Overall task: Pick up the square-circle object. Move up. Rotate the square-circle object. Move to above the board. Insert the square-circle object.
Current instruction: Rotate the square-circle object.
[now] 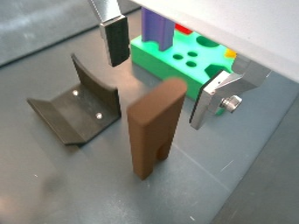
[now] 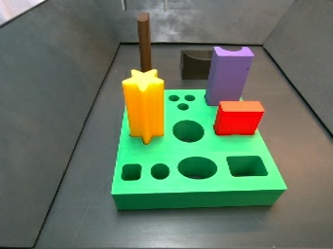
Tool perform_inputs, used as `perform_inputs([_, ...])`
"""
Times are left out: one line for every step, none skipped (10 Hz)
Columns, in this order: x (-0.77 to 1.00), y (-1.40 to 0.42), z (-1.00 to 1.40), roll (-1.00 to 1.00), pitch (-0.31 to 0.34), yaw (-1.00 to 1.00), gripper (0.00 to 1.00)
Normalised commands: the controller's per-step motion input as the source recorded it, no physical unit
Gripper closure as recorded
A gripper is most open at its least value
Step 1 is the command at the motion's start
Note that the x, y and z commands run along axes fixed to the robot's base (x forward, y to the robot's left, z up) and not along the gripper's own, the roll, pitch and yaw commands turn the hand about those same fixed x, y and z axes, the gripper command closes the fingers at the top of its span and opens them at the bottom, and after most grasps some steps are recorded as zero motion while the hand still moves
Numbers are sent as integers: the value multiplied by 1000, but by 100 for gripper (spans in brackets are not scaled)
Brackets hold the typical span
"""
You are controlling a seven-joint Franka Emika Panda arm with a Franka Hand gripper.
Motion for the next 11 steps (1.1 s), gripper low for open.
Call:
perform_inputs([2, 10, 248, 46, 60, -3, 0])
perform_inputs([0, 83, 0, 8, 11, -1000, 0])
perform_inputs([19, 77, -62, 5, 11, -1000, 0])
perform_inputs([24, 68, -35, 4, 9, -1000, 0])
perform_inputs([26, 51, -27, 4, 9, -1000, 0])
perform_inputs([28, 37, -26, 4, 10, -1000, 0])
perform_inputs([29, 31, -25, 4, 10, -1000, 0])
perform_inputs([30, 30, -23, 5, 10, -1000, 0])
perform_inputs([30, 28, -22, 5, 11, -1000, 0])
perform_inputs([30, 27, -22, 5, 12, -1000, 0])
perform_inputs([30, 26, -22, 5, 12, -1000, 0])
